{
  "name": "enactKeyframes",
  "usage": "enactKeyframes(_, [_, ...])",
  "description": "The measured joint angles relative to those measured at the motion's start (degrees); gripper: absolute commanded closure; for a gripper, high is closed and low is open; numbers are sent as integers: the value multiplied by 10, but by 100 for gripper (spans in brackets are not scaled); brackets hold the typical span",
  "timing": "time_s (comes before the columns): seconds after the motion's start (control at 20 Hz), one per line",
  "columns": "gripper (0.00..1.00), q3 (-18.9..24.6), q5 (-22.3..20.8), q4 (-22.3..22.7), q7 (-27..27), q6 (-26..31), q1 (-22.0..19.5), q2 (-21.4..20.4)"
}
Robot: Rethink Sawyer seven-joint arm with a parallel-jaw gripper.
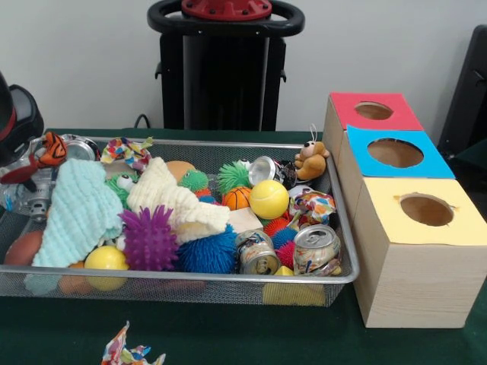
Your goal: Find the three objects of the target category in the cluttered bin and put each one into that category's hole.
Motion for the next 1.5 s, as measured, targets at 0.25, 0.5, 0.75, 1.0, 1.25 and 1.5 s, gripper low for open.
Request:
enactKeyframes(0.25, [0,0,0,0,0,0,0,0])
enactKeyframes(0.5, [0,0,0,-1,0,0,0,0])
enactKeyframes(0.75, [0,0,0,-1,0,0,0,1])
enactKeyframes(1.0, [0,0,0,-1,0,-1,0,1])
enactKeyframes(1.25, [0,0,0,-1,0,-4,0,0])
enactKeyframes(1.5, [0,0,-2,5,0,-14,1,-4])
